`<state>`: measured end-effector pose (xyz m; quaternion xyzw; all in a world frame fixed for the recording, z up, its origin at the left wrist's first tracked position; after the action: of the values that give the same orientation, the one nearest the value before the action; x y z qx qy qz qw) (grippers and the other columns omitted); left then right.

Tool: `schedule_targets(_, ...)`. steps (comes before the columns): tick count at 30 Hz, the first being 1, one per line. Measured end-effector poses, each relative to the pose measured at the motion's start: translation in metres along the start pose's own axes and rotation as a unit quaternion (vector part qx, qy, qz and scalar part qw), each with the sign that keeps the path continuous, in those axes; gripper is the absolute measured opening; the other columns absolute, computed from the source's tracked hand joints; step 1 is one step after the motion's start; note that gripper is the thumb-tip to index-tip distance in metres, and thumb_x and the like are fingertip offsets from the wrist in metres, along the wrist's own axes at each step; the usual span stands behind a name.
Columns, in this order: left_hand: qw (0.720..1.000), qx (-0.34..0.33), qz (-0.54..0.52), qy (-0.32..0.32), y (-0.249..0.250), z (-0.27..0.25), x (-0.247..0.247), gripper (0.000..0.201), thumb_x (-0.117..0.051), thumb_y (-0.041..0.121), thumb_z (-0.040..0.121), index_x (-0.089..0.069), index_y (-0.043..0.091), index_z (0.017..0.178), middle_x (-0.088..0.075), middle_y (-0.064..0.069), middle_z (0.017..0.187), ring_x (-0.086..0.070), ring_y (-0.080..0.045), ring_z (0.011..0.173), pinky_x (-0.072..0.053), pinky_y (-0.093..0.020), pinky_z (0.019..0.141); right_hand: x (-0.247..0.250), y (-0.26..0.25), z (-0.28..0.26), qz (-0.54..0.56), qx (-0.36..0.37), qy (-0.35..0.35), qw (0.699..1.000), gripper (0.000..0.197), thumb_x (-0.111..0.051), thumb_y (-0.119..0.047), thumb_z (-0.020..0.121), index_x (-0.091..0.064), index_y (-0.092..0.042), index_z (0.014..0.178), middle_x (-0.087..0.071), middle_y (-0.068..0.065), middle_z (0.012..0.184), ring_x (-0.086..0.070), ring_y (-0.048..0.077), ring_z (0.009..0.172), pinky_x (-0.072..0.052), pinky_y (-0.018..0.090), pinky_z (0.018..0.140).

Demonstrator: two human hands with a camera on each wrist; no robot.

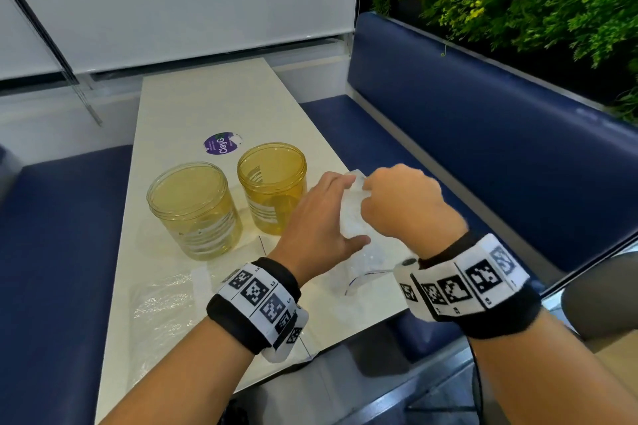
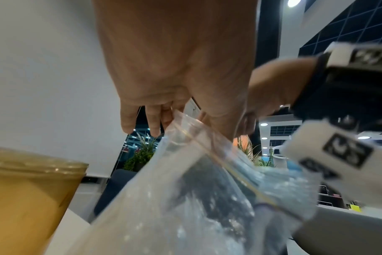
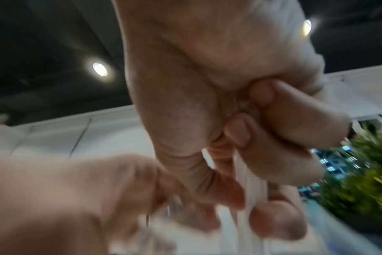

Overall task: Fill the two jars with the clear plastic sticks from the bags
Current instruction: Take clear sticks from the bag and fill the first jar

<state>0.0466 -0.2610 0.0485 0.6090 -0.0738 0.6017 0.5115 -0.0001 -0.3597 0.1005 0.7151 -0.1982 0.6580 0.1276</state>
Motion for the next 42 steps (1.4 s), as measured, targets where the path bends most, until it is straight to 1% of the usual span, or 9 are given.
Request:
schedule_targets(7,0.991,0.019,-0.062,0.113,-0.016,0.014,0.001,0.016,-0.059,0.026,0.099,-0.059,0.014,0.11,-0.054,-0.001,0.106,-0.055,-0.02,0.089,-0.051,-0.042,0.078,0.072,-0.017,-0.024,0.212,0.126,0.035,0.968,0.013,-0.065,-0.019,0.089,-0.07,-0.025,0.098,-0.07,-0.001,0.091,-0.068,0.013,0.07,-0.053,0.022,0.06)
schedule_targets(12,0.976,0.049,-0.134,0.164,-0.025,0.017,0.009,0.022,-0.043,0.029,0.106,-0.06,0.016,0.1,-0.06,-0.005,0.095,-0.058,-0.021,0.085,-0.048,-0.044,0.078,0.074,-0.023,-0.002,0.362,0.166,0.137,0.907,0.025,-0.072,-0.042,0.086,-0.068,-0.019,0.097,-0.072,0.0,0.077,-0.069,0.012,0.065,-0.057,0.026,0.061)
schedule_targets(17,0.966,0.055,-0.181,0.173,-0.034,0.015,0.02,0.022,-0.047,0.03,0.102,-0.06,0.015,0.11,-0.065,-0.006,0.1,-0.063,-0.022,0.089,-0.055,-0.045,0.076,0.037,-0.053,0.011,0.302,0.206,0.14,0.92,0.034,-0.055,-0.049,0.097,-0.065,-0.016,0.095,-0.064,-0.002,0.073,-0.065,0.013,0.066,-0.058,0.037,0.064)
schedule_targets(21,0.962,0.112,-0.189,0.164,-0.052,0.001,0.023,0.014,-0.066,0.033,0.095,-0.061,0.02,0.099,-0.059,0.001,0.094,-0.057,-0.006,0.078,-0.044,-0.014,0.067,0.074,-0.065,0.013,0.304,0.239,0.159,0.908,0.038,-0.05,-0.038,0.102,-0.067,-0.005,0.096,-0.065,0.011,0.073,-0.062,0.024,0.063,-0.052,0.04,0.059)
schedule_targets(27,0.935,0.158,-0.277,0.158,-0.075,-0.03,0.016,0.039,-0.079,0.018,0.086,-0.062,0.013,0.121,-0.059,0.005,0.113,-0.064,-0.011,0.095,-0.048,-0.007,0.074,0.15,-0.081,0.046,0.376,0.291,0.238,0.847,0.032,-0.05,-0.033,0.103,-0.067,-0.006,0.101,-0.062,0.003,0.075,-0.058,0.013,0.065,-0.052,0.033,0.068)
schedule_targets(31,0.944,0.16,-0.244,0.154,-0.084,-0.043,0.011,0.031,-0.069,0.004,0.089,-0.062,0.012,0.118,-0.061,-0.004,0.117,-0.064,-0.013,0.095,-0.048,-0.013,0.074,0.103,-0.11,0.103,0.344,0.264,0.188,0.882,0.038,-0.052,-0.041,0.099,-0.066,-0.005,0.097,-0.069,0.016,0.082,-0.067,0.032,0.075,-0.056,0.051,0.073)
schedule_targets(37,0.95,0.159,-0.236,0.126,-0.09,-0.054,0.011,0.037,-0.054,-0.009,0.089,-0.061,0.017,0.114,-0.06,-0.003,0.121,-0.063,-0.018,0.1,-0.046,-0.016,0.072,0.0,-0.124,0.159,0.266,0.2,0.031,0.942,0.037,-0.056,-0.05,0.096,-0.064,-0.014,0.101,-0.073,0.007,0.088,-0.067,0.018,0.069,-0.059,0.037,0.062)
schedule_targets(39,0.951,0.155,-0.241,0.115,-0.09,-0.052,0.011,0.041,-0.051,-0.012,0.088,-0.061,0.019,0.114,-0.06,-0.003,0.12,-0.064,-0.018,0.101,-0.047,-0.013,0.072,-0.02,-0.12,0.163,0.232,0.183,-0.031,0.955,0.043,-0.06,-0.048,0.095,-0.062,-0.01,0.116,-0.074,0.004,0.089,-0.068,0.017,0.067,-0.053,0.027,0.05)
schedule_targets(42,0.95,0.151,-0.254,0.104,-0.09,-0.047,0.011,0.042,-0.046,-0.012,0.09,-0.061,0.02,0.113,-0.06,-0.003,0.122,-0.066,-0.016,0.1,-0.051,-0.021,0.078,-0.031,-0.101,0.166,0.229,0.151,-0.056,0.96,0.075,-0.067,-0.047,0.091,-0.036,-0.014,0.15,-0.073,0.006,0.106,-0.071,0.021,0.085,-0.059,0.034,0.062)
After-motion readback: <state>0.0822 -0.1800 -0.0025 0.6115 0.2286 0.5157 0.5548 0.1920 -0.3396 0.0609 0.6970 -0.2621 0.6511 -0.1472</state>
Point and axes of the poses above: each hand's wrist, its own z-axis towards the middle knuckle, its own x-axis out of the back of the hand, y = z × x, the point moved 7 cm from there along z, towards the middle knuckle
